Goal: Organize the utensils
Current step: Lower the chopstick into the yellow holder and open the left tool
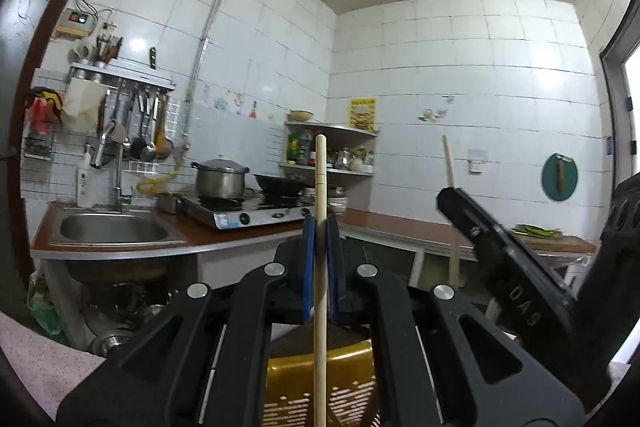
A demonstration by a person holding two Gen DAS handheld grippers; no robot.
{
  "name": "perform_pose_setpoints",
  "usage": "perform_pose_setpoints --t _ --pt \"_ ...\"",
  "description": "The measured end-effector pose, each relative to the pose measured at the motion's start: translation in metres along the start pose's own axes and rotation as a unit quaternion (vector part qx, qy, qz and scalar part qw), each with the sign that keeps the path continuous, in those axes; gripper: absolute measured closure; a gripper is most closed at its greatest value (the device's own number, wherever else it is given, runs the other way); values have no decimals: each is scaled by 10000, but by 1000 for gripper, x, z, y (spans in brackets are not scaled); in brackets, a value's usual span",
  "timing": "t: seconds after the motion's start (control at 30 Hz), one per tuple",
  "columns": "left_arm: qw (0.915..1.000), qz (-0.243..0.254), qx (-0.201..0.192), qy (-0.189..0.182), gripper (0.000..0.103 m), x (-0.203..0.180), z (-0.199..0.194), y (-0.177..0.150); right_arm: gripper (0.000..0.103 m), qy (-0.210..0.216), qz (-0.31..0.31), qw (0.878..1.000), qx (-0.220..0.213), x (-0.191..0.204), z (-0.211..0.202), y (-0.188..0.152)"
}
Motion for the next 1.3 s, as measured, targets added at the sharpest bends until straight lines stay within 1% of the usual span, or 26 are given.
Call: perform_pose_setpoints --t 0.07,0.23,0.33,0.4,0.47,0.5,0.53,0.6,0.7,0.77,0.8,0.9,0.93,1.07,1.3 --pt "9999 -64 40 118 99 6 5 -6 97 -19 65 10000 -22 -3 2 -1" --pt "9997 -196 -43 163 99 14 9 -13 97 -45 16 9999 121 -4 11 -11" --pt "9995 -259 13 197 99 17 15 -17 97 -111 -86 9998 143 -5 13 -13" --pt "9996 -221 0 189 99 18 18 -18 97 -77 -85 9997 193 -5 16 -15" --pt "9996 -85 -127 235 99 15 17 -17 97 -62 -97 9997 213 -4 18 -17" --pt "9992 -59 -212 326 99 16 16 -15 97 -51 -102 9998 191 -4 18 -16" --pt "9991 -59 -279 318 99 15 13 -14 97 -43 -102 9998 174 -3 18 -14" --pt "9994 -110 -317 74 99 13 12 -8 97 -16 -56 9999 111 -5 17 -9" --pt "9992 -172 -367 -70 99 13 11 -2 97 4 54 10000 3 -9 12 -2" --pt "9987 -256 -359 -266 99 14 13 -1 97 23 84 10000 -26 -10 11 -2" --pt "9986 -259 -365 -278 99 15 14 -2 97 -9 62 10000 -31 -10 13 -3" --pt "9984 -174 -522 -99 99 17 15 -3 97 -22 19 10000 -44 -10 16 -9" --pt "9983 -149 -557 -100 99 15 14 -4 97 -12 0 10000 -39 -10 17 -10" --pt "9986 2 -521 -20 99 12 21 -8 97 -50 -3 10000 -28 -9 18 -15" --pt "9991 32 -419 -9 99 11 27 -20 97 -65 -65 10000 39 -9 21 -23"
Point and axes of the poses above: each gripper's, at about its wrist camera, not at the fingertips, and z roughly the way its jaws point, x to its left, y to its top, the point moved 10 cm from there along z, roughly the way its jaws point, and after that the axes turned 14 degrees about x, right-handed, at the moved point
